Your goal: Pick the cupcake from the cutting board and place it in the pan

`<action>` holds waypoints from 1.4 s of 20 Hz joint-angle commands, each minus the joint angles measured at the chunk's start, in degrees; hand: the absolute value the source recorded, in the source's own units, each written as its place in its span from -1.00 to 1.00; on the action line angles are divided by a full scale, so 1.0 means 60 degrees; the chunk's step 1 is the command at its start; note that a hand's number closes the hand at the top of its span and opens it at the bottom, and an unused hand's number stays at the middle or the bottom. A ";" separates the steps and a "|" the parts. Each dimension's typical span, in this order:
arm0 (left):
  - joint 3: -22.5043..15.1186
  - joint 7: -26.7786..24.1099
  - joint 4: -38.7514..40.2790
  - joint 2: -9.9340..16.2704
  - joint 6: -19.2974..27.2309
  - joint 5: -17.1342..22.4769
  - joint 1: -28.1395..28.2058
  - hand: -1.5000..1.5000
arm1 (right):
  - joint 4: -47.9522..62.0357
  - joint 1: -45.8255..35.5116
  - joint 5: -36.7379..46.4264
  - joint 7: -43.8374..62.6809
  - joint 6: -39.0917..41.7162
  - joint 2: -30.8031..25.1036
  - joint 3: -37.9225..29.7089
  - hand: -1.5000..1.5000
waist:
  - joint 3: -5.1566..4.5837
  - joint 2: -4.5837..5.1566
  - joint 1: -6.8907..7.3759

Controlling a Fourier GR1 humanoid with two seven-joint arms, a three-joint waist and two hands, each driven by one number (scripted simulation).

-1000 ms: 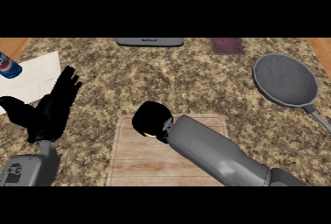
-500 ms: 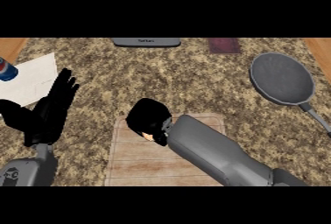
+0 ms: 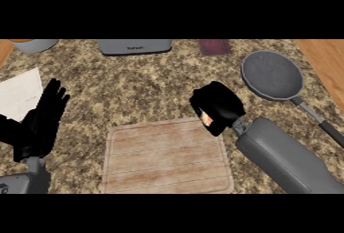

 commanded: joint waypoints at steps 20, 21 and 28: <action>-0.0600 0.0407 -0.0501 -0.0474 0.0003 -0.0463 -0.0338 0.00 | -0.4189 0.2371 -0.1967 0.0436 0.0504 -0.3239 -0.6200 1.00 | 0.0000 0.0270 0.0887; -0.0196 -0.0539 0.0721 -0.0257 -0.0550 -0.0222 -0.0727 0.00 | -0.3819 0.2771 -0.2135 -0.0269 0.0244 -0.3458 -0.6622 1.00 | -0.0002 0.0296 0.0800; -0.0061 -0.0364 0.0381 -0.0155 -0.0754 -0.0075 -0.0307 0.00 | 0.0110 0.1906 -0.2412 -0.3011 -0.0453 -0.3511 -0.7830 1.00 | 0.0004 0.0329 0.0939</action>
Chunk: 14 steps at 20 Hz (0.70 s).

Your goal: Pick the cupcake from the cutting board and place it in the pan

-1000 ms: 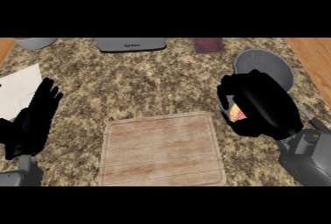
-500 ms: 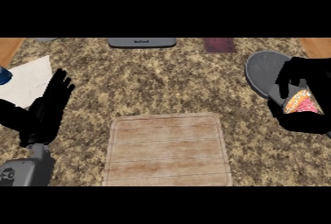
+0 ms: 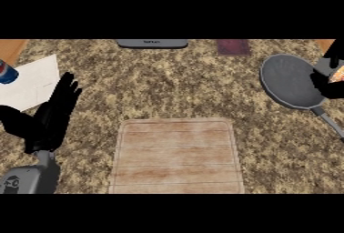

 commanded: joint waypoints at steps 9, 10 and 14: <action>-0.0092 -0.0145 0.0489 -0.0206 -0.0172 -0.0077 -0.0439 0.00 | 0.7059 -0.1997 0.0397 -0.5035 -0.1485 0.0660 -0.0664 1.00 | 0.0018 0.0144 0.0261; -0.0245 0.0466 -0.0277 -0.0242 0.0195 -0.0285 -0.0326 0.00 | 0.7615 -0.2538 0.0683 -0.4954 -0.1660 0.0901 -0.0532 1.00 | 0.0019 0.0096 0.0323; -0.0238 -0.0081 0.0285 -0.0404 0.0052 -0.0275 -0.0577 0.00 | 0.9321 -0.3225 0.1133 -0.5588 -0.2570 0.1300 -0.0588 1.00 | 0.0023 0.0174 0.0399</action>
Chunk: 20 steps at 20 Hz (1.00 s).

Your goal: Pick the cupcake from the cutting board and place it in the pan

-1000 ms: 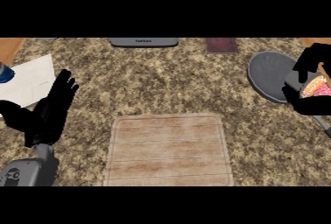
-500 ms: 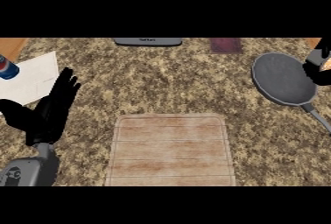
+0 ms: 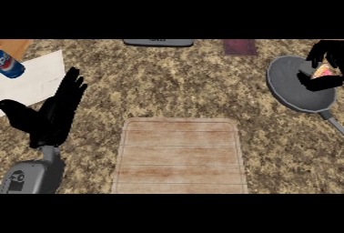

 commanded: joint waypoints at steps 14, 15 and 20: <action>-0.0091 0.0300 -0.0040 -0.0130 0.0123 -0.0153 -0.0424 0.00 | 0.4388 -0.0960 0.0121 -0.1082 0.0219 0.0133 -0.0781 -1.00 | 0.0039 0.0101 0.0205; 0.0175 -0.0126 0.0065 -0.0033 -0.0118 0.0087 -0.0162 0.00 | 0.4413 -0.0928 -0.0122 -0.1277 0.0348 0.0199 -0.1006 -1.00 | 0.0027 0.0073 0.0147; -0.0248 0.0077 -0.0206 -0.0263 0.0048 -0.0202 0.0067 0.00 | 0.4615 -0.1139 -0.1547 -0.1979 0.1943 -0.0625 -0.2385 -1.00 | 0.0039 0.0058 0.0100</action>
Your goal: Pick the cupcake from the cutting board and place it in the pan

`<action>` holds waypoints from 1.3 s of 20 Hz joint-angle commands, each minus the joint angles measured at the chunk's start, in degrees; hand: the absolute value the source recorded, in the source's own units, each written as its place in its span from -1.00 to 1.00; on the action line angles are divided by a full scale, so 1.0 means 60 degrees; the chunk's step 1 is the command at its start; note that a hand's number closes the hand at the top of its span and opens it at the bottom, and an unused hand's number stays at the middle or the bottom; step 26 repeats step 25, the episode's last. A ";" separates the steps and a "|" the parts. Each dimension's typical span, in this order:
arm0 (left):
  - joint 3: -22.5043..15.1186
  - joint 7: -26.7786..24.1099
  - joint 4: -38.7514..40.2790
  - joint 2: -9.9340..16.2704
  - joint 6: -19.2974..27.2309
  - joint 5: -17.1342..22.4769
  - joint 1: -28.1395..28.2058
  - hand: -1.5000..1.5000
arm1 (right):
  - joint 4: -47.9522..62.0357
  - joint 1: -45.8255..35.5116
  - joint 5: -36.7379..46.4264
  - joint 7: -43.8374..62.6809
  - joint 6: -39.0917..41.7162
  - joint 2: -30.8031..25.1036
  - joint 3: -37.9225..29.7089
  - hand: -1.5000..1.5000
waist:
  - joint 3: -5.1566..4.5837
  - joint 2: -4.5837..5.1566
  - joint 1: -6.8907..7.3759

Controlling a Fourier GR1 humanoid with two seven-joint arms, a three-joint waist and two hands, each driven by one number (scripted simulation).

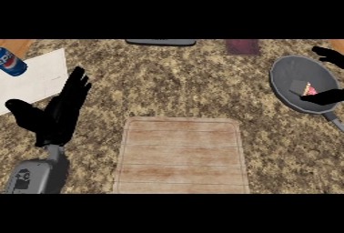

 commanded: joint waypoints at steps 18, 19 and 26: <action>0.0532 -0.0013 -0.0128 0.0419 -0.0275 0.0276 0.0193 0.00 | 0.0518 0.2014 -0.2552 -0.2084 0.6812 -0.2981 -0.2326 -1.00 | 0.0050 -0.0030 -0.0274; 0.0319 0.0106 -0.0053 0.0139 -0.0006 0.0111 0.0008 0.00 | 0.0429 0.1843 -0.2567 -0.1810 0.6760 -0.3038 -0.2326 -1.00 | 0.0051 -0.0004 -0.0248; 0.0093 0.0212 -0.0190 -0.0047 0.0053 0.0023 0.0171 0.00 | 0.0094 0.2198 -0.2738 -0.1749 0.6565 -0.2946 -0.2362 -1.00 | 0.0046 -0.0031 -0.0143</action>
